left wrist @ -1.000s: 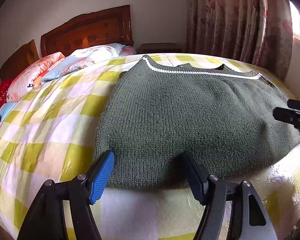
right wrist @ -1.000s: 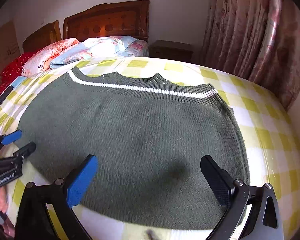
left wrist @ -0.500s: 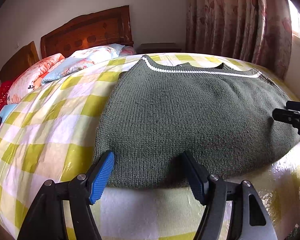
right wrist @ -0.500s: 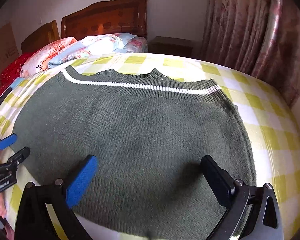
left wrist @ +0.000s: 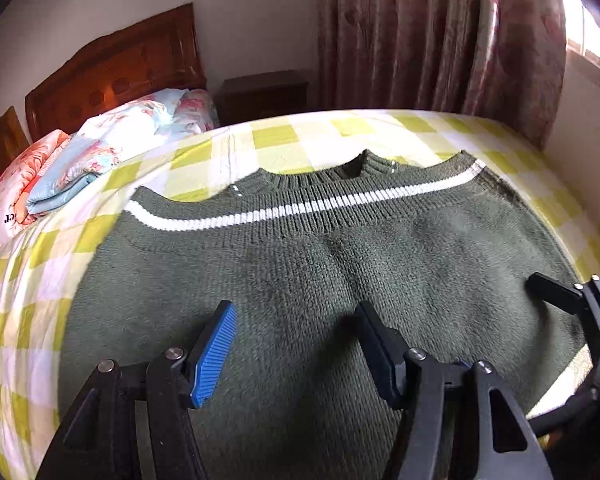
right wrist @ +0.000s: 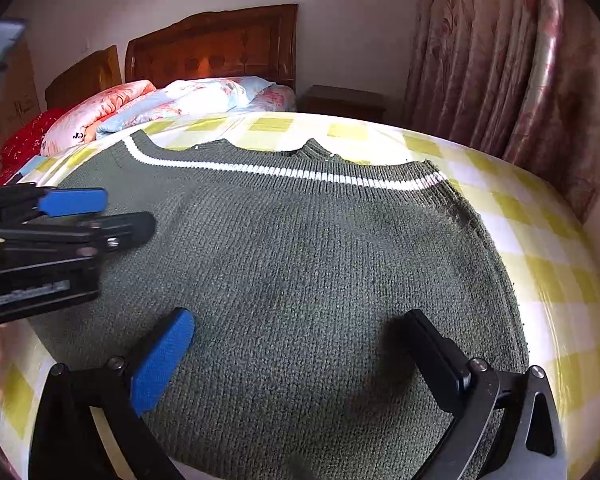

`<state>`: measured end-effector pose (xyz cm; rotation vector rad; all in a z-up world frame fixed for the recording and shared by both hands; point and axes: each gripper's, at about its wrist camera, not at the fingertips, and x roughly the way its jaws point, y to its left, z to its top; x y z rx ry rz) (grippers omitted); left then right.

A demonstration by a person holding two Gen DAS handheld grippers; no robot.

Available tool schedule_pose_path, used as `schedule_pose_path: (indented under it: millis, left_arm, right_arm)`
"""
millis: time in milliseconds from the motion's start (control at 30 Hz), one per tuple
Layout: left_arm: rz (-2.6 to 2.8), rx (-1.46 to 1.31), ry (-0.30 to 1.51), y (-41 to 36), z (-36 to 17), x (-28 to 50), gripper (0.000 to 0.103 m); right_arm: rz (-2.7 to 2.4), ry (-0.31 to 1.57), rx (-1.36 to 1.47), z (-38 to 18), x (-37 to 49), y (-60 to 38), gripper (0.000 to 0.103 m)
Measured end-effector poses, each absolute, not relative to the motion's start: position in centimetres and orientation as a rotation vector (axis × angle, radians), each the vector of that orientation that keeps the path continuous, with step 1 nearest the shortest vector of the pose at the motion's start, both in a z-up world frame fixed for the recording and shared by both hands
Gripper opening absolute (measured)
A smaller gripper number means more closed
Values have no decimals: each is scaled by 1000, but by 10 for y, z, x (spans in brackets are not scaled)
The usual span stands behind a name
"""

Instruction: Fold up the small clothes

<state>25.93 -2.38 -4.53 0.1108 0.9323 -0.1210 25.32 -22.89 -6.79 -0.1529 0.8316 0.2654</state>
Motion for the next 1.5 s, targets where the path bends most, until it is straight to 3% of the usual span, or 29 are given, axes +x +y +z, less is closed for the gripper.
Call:
schedule_pose_path:
  millis: [100, 367, 467, 633, 733, 1067, 1200, 1333, 1500]
  left_arm:
    - [-110, 111, 871, -22, -49, 265, 80]
    - [-42, -20, 866, 59, -43, 305, 79]
    - [-39, -86, 879, 92, -51, 326, 68]
    - [13, 43, 866, 72, -57, 328, 70]
    - [-5, -15, 852, 80, -57, 326, 70]
    - [-32, -50, 848, 84, -56, 324, 70]
    - [-39, -51, 846, 84, -56, 323, 70]
    - [-30, -34, 849, 81, -56, 324, 70]
    - [-12, -41, 835, 71, -47, 319, 68]
  right_arm:
    - [273, 837, -153, -69, 255, -230, 103]
    - [272, 821, -148, -67, 248, -233, 103]
    - [276, 820, -148, -67, 246, -233, 103]
    - [325, 868, -141, -60, 250, -237, 103]
    - [339, 853, -108, -45, 267, -240, 103]
    - [405, 991, -262, -60, 384, -166, 103]
    - [267, 976, -295, -59, 399, -201, 103]
    - [159, 967, -150, -61, 411, -274, 103]
    - [128, 1011, -10, -68, 419, -297, 103]
